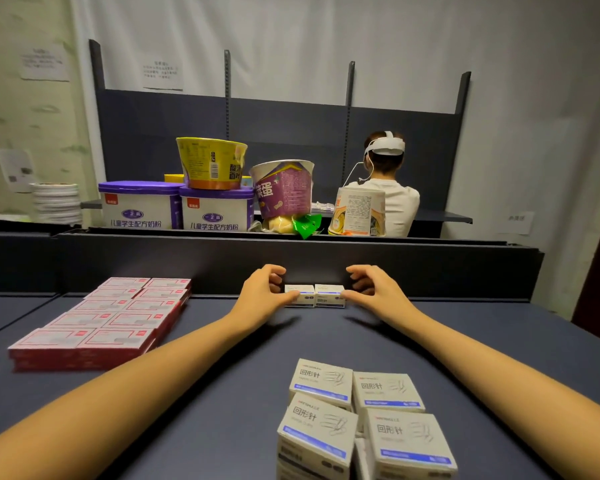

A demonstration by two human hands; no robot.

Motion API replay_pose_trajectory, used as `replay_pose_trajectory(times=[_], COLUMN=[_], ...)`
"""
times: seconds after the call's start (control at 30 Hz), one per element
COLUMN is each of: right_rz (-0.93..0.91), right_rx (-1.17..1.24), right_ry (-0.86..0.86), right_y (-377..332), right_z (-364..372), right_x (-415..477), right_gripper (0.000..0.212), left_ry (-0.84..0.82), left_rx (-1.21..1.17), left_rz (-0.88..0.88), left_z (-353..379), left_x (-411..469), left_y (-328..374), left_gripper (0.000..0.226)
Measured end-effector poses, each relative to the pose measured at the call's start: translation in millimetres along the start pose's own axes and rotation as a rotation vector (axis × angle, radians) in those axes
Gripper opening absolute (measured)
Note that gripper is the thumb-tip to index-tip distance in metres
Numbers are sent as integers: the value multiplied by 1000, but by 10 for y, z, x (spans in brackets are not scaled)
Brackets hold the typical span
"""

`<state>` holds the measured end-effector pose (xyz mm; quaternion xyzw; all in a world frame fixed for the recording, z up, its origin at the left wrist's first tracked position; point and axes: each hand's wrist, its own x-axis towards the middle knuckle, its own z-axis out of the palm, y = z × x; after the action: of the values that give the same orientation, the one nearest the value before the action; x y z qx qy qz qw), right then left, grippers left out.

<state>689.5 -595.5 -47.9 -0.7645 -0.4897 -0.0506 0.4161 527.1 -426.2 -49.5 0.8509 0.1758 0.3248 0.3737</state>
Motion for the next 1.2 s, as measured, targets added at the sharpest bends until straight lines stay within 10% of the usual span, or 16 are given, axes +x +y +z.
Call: replay_pose_trajectory(times=[0.3,0.47,1.2], right_rz=[-35,-10,201], right_rx=[207,199,380], right_ry=[-107,-148,-251], right_y=[-899,-1061,-998], right_z=[-703,-815,-629], right_x=[-1059,-1764,-2117], right_gripper=[18,60,91], left_ry=[-322,-456,-469], left_rx=[-222,-233,-251], left_rz=[150,206,123], left_z=[-541,-745,-892], left_x=[-1019,-1457,-1527], left_y=[675,726,793], left_gripper=[10,28,38])
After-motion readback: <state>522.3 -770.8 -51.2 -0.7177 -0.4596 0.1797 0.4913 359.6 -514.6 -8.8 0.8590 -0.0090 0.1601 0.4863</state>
